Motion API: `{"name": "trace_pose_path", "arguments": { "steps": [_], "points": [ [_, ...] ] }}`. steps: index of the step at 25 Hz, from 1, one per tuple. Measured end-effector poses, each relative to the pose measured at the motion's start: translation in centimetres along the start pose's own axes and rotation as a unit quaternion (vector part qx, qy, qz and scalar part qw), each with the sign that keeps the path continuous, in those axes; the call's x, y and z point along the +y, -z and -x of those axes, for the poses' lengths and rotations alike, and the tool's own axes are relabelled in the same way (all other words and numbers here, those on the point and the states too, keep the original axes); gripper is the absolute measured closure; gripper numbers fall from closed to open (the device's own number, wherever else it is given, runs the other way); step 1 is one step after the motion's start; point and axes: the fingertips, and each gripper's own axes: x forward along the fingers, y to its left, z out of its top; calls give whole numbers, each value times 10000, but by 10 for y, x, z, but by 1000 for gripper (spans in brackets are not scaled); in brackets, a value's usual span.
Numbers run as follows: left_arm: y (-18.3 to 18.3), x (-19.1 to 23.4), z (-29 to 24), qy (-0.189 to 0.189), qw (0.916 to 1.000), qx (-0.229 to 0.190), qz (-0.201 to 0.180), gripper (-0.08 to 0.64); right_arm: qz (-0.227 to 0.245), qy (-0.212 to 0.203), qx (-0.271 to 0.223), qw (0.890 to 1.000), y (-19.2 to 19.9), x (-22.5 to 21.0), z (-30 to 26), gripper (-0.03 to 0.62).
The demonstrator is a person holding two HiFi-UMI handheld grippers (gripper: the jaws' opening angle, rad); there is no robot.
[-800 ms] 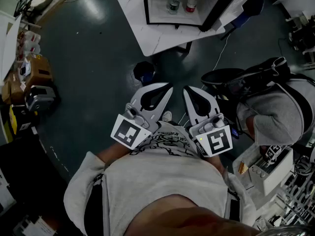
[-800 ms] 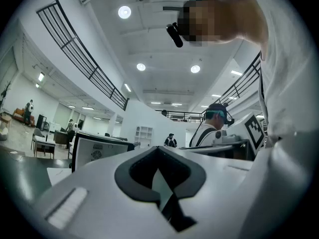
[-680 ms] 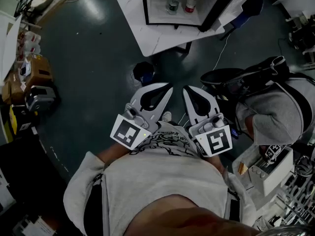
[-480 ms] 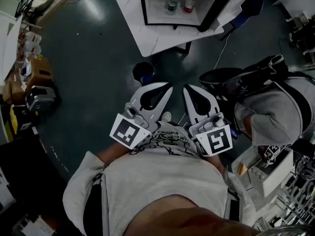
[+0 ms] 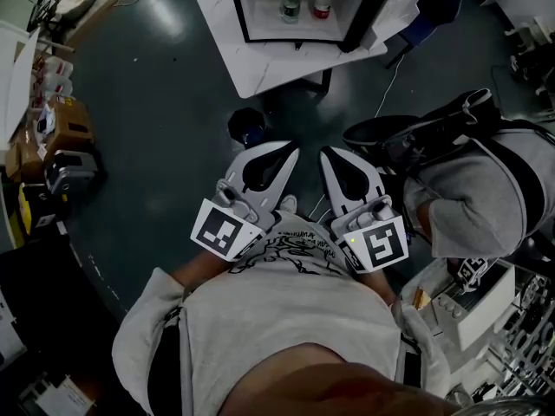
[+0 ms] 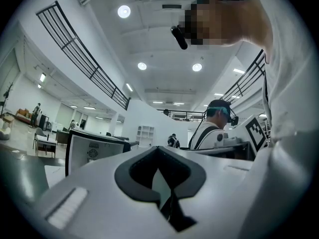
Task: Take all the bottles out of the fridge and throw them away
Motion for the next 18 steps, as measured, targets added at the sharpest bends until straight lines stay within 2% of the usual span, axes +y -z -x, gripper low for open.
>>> {"name": "trace_pose_path", "arguments": {
  "steps": [10,18],
  "points": [
    [7,-5,-10,-66,9999,70,112,551,-23,-171,15,9998,1,-9,4,583],
    [7,8,-19,-14,9999,77,138,551,-29,-83,2,10000,-1,-21,-9,583]
  ]
}}
